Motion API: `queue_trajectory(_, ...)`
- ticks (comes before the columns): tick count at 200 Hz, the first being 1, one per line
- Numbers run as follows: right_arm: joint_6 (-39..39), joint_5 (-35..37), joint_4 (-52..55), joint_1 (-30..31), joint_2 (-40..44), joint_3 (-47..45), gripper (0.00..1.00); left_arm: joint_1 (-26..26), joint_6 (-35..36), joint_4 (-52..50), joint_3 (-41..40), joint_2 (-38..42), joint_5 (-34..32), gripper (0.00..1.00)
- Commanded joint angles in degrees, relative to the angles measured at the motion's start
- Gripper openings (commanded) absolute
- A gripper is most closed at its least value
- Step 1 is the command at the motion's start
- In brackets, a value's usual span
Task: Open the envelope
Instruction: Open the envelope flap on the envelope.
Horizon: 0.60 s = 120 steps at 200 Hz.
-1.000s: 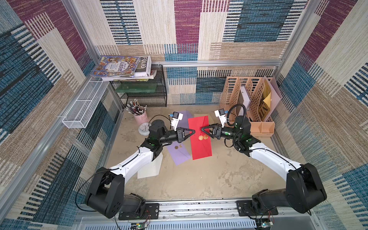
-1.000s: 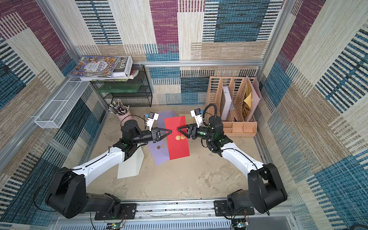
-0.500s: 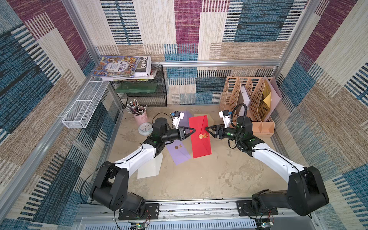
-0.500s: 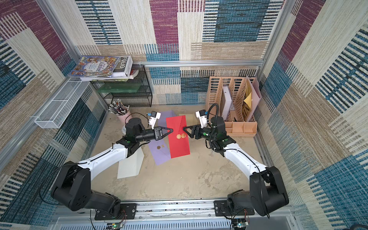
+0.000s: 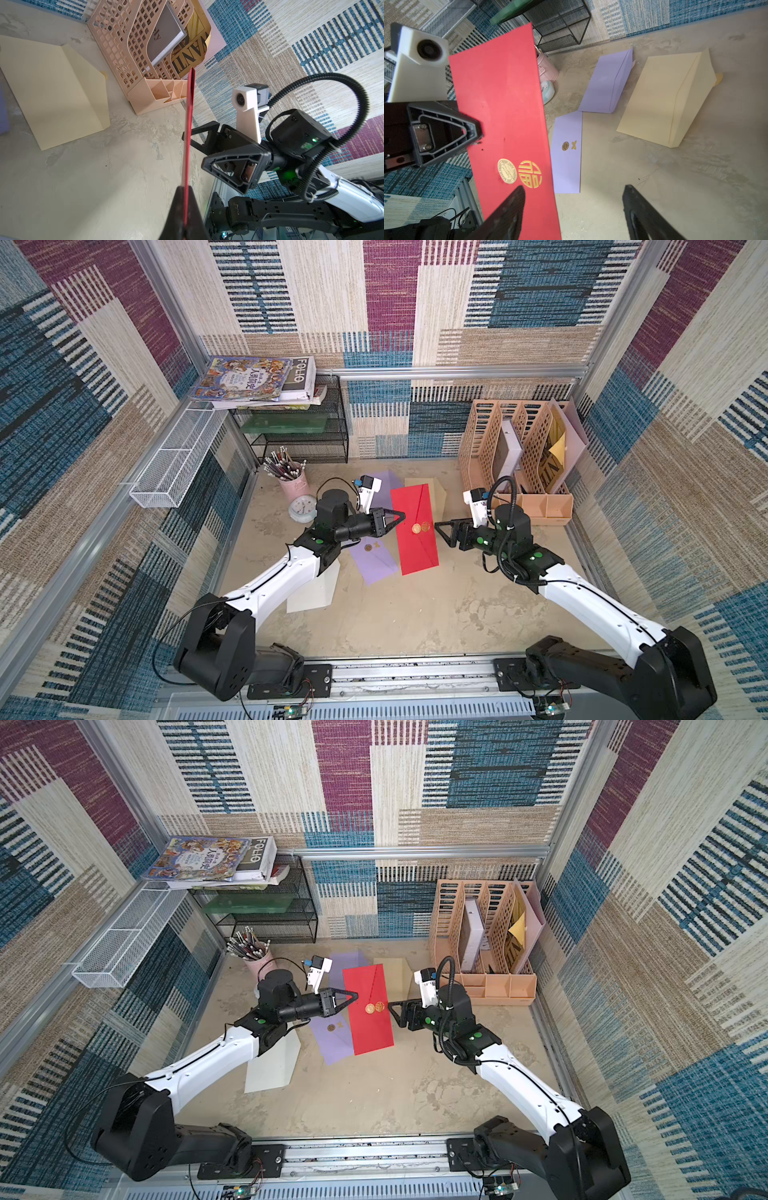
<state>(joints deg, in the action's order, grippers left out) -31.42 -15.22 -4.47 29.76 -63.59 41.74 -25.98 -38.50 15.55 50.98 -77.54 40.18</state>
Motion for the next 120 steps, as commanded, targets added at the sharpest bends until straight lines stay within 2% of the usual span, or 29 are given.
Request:
queue_trajectory(1, 1.6, 14.4, 4.8, 5.9, 1.2, 1.5, 0.76, -0.9, 1.9, -8.6, 0.6, 2.1, -6.4, 0.0)
queue_trajectory(28, 3.4, 26.7, 7.6, 12.7, -0.9, 5.1, 0.76, -1.1, 3.6, -15.2, 1.0, 4.4, -13.3, 0.0)
queue_trajectory(49, 3.8, 32.4, 7.9, 14.4, -4.4, 7.1, 0.76, -1.1, 6.1, -18.1, 1.8, 5.1, -16.3, 0.0)
queue_trajectory(93, 4.8, 39.1, 5.3, 16.8, -7.4, 7.8, 0.75, -1.1, 5.9, -17.6, -1.6, 7.8, -20.1, 0.0)
queue_trajectory(120, 6.9, 38.2, 4.1, 16.8, -8.4, 8.2, 0.75, -1.1, 4.8, -15.3, -3.6, 9.1, -22.4, 0.0)
